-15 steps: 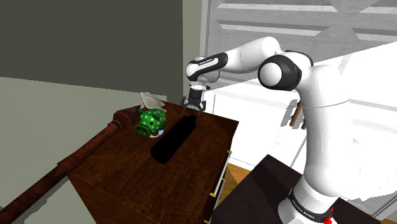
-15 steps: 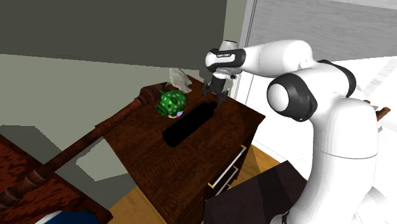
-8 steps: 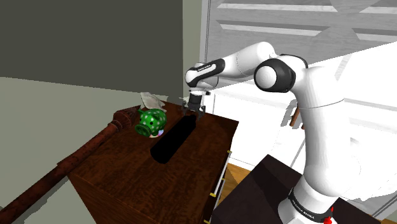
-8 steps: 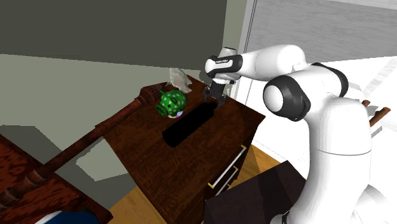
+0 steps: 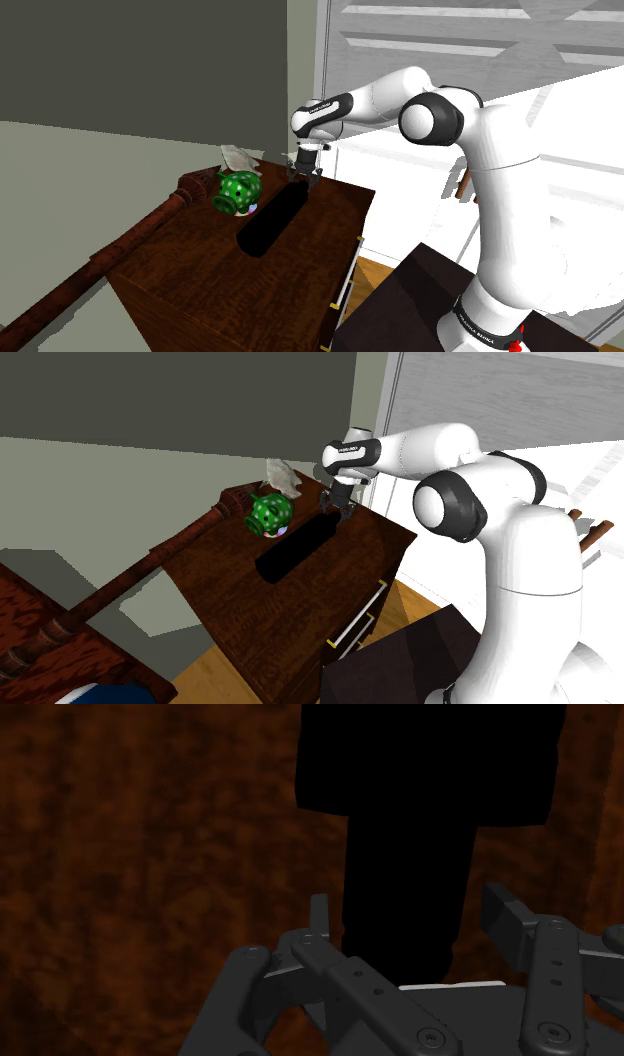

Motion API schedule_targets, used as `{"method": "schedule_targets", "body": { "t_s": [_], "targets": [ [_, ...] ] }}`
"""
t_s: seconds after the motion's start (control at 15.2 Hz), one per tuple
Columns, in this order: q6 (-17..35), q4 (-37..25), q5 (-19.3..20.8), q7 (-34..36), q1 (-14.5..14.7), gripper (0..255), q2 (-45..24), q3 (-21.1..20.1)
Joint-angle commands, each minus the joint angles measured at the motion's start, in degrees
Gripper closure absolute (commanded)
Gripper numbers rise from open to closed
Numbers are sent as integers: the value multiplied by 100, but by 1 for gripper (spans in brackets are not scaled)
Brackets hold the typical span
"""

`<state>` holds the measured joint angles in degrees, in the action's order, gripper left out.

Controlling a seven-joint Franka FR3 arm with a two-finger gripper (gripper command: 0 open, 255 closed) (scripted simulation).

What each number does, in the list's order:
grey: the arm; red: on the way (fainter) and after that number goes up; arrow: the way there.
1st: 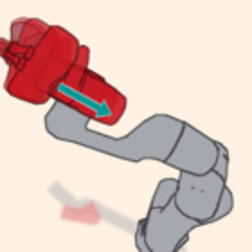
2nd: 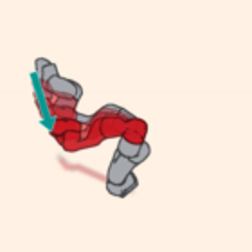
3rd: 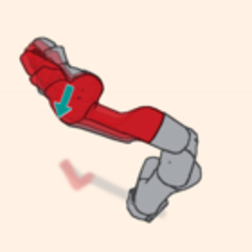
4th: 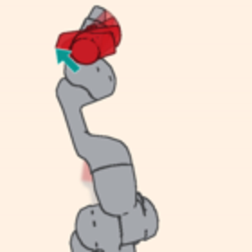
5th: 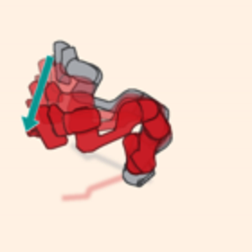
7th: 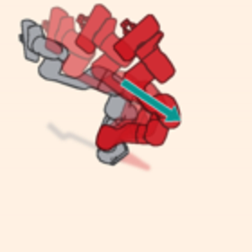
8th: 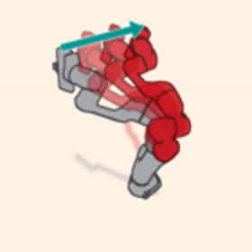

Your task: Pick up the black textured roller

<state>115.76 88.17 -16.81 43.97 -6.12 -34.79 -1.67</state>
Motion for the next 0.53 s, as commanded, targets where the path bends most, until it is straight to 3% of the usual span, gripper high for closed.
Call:
{"method": "schedule_targets", "body": {
  "t_s": [0.0, 0.46],
  "targets": [
    [7, 2, 1, -1, 0, 255, -8, 1],
    [-266, -99, 28, 80, -1, 255, 174, 9]
  ]
}}
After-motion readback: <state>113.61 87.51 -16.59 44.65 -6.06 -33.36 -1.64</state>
